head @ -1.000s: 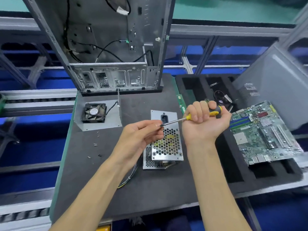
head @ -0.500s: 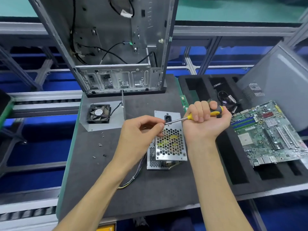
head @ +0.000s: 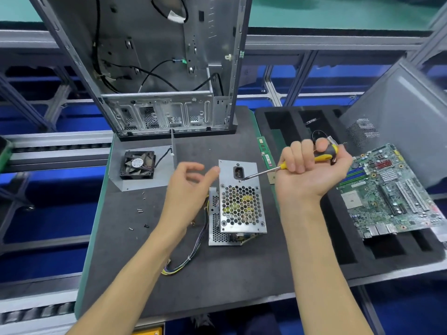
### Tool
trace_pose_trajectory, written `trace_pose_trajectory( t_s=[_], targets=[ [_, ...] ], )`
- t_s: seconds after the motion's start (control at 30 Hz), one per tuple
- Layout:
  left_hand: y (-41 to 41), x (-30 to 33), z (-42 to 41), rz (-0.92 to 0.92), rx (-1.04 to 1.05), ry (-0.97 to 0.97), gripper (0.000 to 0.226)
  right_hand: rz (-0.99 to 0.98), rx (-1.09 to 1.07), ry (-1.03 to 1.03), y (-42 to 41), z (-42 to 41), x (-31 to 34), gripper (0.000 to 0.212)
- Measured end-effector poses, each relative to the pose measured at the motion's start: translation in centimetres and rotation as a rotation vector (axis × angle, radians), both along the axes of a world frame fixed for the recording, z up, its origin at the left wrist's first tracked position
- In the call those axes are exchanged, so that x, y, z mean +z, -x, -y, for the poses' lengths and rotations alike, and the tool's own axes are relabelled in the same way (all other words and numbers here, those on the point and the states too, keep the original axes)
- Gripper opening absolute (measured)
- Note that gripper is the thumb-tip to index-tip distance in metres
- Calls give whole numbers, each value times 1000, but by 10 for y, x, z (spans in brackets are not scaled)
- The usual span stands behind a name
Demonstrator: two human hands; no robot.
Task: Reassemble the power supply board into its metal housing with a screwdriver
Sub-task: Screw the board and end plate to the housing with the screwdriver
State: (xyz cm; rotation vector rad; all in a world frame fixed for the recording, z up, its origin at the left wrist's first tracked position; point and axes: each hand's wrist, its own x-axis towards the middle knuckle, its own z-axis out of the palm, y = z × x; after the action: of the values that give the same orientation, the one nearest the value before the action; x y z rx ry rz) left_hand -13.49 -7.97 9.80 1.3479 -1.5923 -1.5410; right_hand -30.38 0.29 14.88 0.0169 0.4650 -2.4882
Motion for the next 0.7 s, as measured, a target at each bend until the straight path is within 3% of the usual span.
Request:
trace_pose_trajectory(
  t_s=[0.1, 0.23, 0.33, 0.7],
  targets=[
    [7, -12, 1, -32, -163, -352, 41, -236, 10, -67, -1, 3, 5, 42],
    [12, -14, 1, -254, -287, -581, 27, -429, 38, -115, -7, 8, 7, 39],
    [15, -12, 4, -350, -258, -626, 26, -484, 41, -142, -11, 11, 7, 36],
    [12, -15, 5, -376, -240, -575, 18, -563, 82, -136, -19, 22, 1, 37]
  ],
)
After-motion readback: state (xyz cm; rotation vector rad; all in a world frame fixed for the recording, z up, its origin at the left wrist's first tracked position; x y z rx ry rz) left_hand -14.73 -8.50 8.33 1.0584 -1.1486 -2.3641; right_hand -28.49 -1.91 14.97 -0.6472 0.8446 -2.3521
